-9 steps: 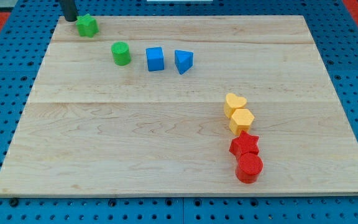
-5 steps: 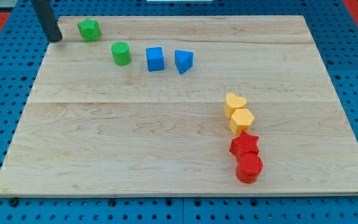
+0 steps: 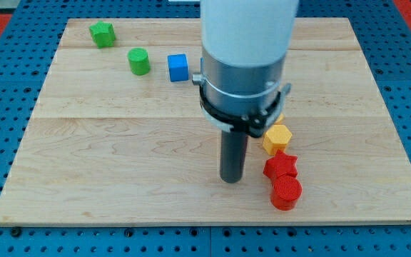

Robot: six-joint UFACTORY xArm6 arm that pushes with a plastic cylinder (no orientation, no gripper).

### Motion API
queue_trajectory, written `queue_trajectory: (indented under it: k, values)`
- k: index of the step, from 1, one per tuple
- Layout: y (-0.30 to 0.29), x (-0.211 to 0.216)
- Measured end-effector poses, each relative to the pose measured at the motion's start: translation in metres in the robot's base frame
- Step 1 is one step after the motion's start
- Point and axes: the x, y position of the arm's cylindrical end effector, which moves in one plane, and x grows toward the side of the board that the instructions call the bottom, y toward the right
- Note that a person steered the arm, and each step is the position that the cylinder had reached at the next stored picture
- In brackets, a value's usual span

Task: Slide the red star to the top center

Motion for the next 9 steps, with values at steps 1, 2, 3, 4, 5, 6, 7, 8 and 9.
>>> queue_trajectory:
  k: [1,2,3,4,5,6,7,8,9]
  values:
    - [0.057,-0.007]
    - [0.130,-0.013]
    - [0.166,-0.024]
    - [0.169,-0.062]
    - [0.140,-0.100]
    - [0.150,-0.139]
    - [0.161,-0.176]
    - [0.118,-0.200]
    - [0.138,-0.215]
